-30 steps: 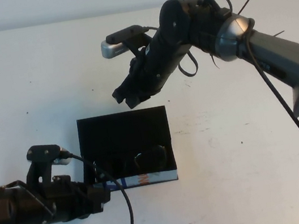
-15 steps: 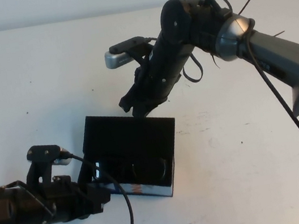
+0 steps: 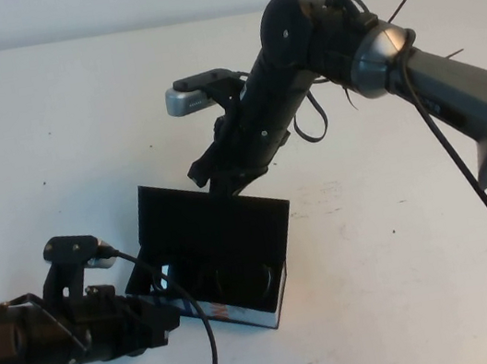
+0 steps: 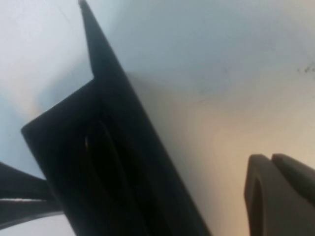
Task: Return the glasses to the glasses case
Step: Close the glasses case
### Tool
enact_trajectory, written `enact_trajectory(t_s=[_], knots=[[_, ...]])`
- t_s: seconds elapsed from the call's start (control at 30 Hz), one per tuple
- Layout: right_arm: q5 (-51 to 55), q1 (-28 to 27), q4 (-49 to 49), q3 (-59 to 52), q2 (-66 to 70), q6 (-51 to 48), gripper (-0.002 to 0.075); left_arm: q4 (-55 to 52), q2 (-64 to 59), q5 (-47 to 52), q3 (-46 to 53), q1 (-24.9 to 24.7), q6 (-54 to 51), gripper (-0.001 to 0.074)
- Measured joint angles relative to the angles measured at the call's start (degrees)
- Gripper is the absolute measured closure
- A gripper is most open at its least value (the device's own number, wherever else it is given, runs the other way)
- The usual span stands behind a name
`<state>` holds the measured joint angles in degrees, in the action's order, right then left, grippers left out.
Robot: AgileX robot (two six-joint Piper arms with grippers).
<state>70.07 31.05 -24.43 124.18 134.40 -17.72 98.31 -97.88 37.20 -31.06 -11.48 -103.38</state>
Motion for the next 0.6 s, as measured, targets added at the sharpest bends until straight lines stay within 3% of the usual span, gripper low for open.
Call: enact_trajectory(t_s=[0.6], knots=[[0.24, 6.59, 0.10, -5.57, -6.69, 4.47, 0.0738, 0.00, 0.00, 0.00, 0.00, 0.00, -0.10, 0.0736]])
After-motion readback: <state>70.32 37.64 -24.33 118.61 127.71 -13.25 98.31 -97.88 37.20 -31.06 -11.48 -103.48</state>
